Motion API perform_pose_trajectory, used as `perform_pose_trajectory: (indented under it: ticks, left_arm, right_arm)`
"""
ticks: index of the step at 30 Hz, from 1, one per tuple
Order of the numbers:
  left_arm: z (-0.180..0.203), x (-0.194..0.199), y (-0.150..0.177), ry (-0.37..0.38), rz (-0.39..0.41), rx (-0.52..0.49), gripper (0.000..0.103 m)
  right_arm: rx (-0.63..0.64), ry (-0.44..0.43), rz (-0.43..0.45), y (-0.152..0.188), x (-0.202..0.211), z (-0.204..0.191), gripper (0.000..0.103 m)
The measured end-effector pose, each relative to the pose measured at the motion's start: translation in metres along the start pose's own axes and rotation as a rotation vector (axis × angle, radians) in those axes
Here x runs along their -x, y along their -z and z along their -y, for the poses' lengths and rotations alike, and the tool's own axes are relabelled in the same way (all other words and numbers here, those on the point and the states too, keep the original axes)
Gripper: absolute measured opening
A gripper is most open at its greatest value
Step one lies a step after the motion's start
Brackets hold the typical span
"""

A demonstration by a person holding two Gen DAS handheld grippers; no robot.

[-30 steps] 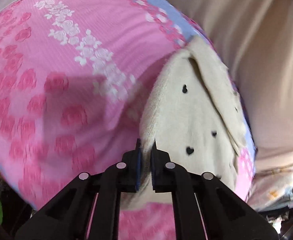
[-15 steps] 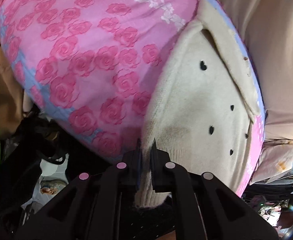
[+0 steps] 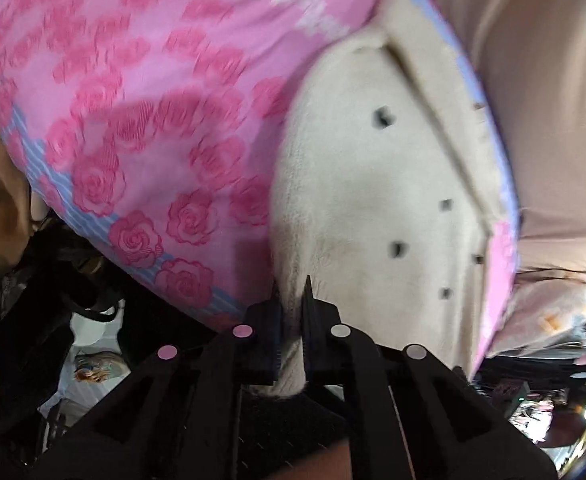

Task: Fold small clothes

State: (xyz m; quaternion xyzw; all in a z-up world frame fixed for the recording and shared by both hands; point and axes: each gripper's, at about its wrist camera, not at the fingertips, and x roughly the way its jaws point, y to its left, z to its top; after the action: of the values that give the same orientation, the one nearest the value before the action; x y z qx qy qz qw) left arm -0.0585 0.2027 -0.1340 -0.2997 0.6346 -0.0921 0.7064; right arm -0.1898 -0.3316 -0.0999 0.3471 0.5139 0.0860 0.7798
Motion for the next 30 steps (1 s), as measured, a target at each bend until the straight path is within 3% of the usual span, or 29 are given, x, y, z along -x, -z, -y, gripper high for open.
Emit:
perform_pose_trajectory:
  ticks: [8,12,19,23,26,28,30]
  left_arm:
    - [0.059,0.068,-0.057,0.223,0.184,-0.043,0.006]
    - [0.099,0.075,-0.102,0.234,0.274,-0.095,0.006]
    - [0.169,0.059,-0.188,0.154,0.390,-0.185,0.006]
    - [0.203,0.011,-0.241,0.047,0.395,-0.209,0.007]
    - [0.209,-0.041,-0.283,-0.016,0.383,-0.160,0.012]
    - [0.199,-0.071,-0.303,-0.082,0.368,-0.104,0.014]
    - [0.178,-0.080,-0.309,-0.111,0.374,-0.039,0.014]
  right_arm:
    - [-0.022,-0.199,0.246,-0.074,0.050,-0.029,0.009]
    - [-0.040,-0.267,0.339,-0.132,0.051,-0.037,0.009]
    - [-0.035,-0.227,0.406,-0.251,0.018,-0.051,0.009]
    - [-0.087,-0.190,0.372,-0.315,-0.031,-0.044,0.015]
    - [-0.118,-0.085,0.355,-0.353,-0.073,-0.032,0.018]
    - [-0.132,0.015,0.396,-0.361,-0.082,-0.023,0.018]
    - [-0.149,-0.004,0.445,-0.350,-0.071,-0.016,0.018]
